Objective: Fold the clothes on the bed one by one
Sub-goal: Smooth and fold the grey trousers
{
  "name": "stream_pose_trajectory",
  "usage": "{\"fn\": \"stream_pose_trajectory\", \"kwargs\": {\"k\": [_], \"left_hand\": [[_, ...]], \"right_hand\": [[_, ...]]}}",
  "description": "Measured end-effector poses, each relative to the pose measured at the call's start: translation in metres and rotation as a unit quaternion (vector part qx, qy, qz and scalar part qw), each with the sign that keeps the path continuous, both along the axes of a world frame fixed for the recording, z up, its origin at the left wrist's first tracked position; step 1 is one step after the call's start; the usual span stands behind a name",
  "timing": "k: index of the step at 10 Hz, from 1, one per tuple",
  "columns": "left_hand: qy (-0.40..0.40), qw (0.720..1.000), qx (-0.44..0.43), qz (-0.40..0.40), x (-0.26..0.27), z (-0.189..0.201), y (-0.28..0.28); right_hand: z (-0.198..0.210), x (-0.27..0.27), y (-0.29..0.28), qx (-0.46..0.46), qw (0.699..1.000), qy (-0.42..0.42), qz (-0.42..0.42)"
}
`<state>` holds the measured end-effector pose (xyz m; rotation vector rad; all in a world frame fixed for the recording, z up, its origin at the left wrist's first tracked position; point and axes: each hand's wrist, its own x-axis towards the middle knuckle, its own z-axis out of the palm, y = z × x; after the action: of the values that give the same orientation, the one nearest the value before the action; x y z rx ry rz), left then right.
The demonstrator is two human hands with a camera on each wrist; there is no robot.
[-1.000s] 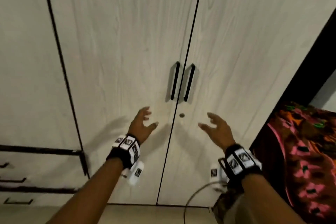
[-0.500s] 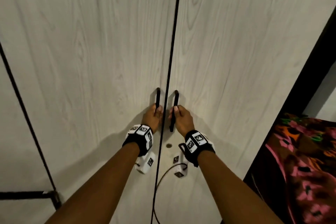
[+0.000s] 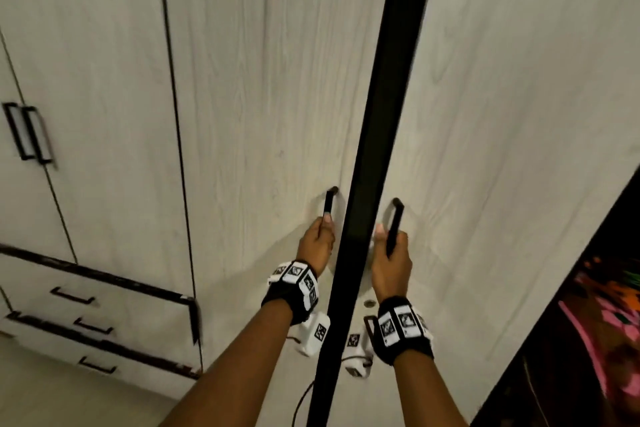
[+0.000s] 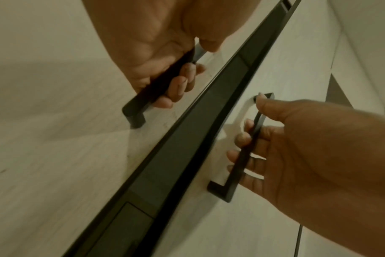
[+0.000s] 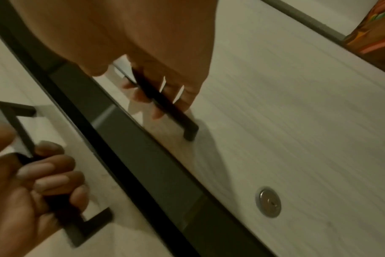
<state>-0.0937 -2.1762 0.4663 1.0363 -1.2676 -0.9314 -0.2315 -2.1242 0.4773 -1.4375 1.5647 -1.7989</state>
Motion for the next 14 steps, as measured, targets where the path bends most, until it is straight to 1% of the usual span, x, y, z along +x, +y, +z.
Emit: {"fn": "stream_pose_trajectory", "kwargs": {"k": [1,2,3,4,5,6,7,8,9,10,11,12,13,14], "left_hand": [[-0.024,0.998,-0.022,0.062,0.027,-0.002,0.053],[-0.039,0.987,-0.071,0.139,0.059,-0.003,0.102],[-0.071,0.97,-0.111,0.205,0.102,-0.006,0.144],[-0.093,0.95,-0.108,0.279,0.152,-0.008,0.173],[-0.07,0.945,-0.088,0.309,0.203,0.002,0.201],[-0.073,0.935,-0.057,0.341,0.265,0.007,0.222],[-0.073,0.926,-0.025,0.37,0.325,0.013,0.229],[-0.074,0.932,0.0,0.354,0.378,0.014,0.229],[-0.061,0.941,0.024,0.331,0.408,0.01,0.229],[-0.044,0.937,0.004,0.345,0.418,-0.002,0.232],[-0.033,0.923,0.031,0.382,0.463,-0.089,0.191],[-0.027,0.902,0.093,0.42,0.455,-0.167,0.202],[-0.029,0.944,0.158,0.288,0.342,-0.169,0.294],[-0.095,0.962,0.256,0.026,0.254,-0.238,0.359]], "right_hand": [[-0.011,0.007,0.037,-0.045,0.993,-0.02,-0.103],[-0.021,0.002,0.071,-0.062,0.977,-0.022,-0.203],[-0.02,-0.007,0.113,-0.088,0.956,-0.011,-0.279],[-0.019,-0.034,0.152,-0.064,0.938,0.002,-0.342],[-0.016,-0.072,0.193,-0.035,0.93,0.0,-0.367],[-0.009,-0.11,0.235,0.013,0.925,0.009,-0.379],[-0.001,-0.151,0.269,0.056,0.923,0.008,-0.382],[0.004,-0.19,0.298,0.09,0.93,-0.013,-0.357],[-0.009,-0.206,0.319,0.106,0.925,-0.024,-0.365],[-0.045,-0.189,0.34,0.09,0.923,-0.025,-0.373],[-0.098,-0.16,0.366,0.075,0.938,-0.041,-0.337],[-0.167,-0.133,0.4,0.17,0.949,-0.072,-0.257],[-0.239,-0.106,0.455,0.303,0.923,-0.171,-0.166],[-0.319,-0.074,0.551,0.466,0.83,-0.28,-0.125]]}}
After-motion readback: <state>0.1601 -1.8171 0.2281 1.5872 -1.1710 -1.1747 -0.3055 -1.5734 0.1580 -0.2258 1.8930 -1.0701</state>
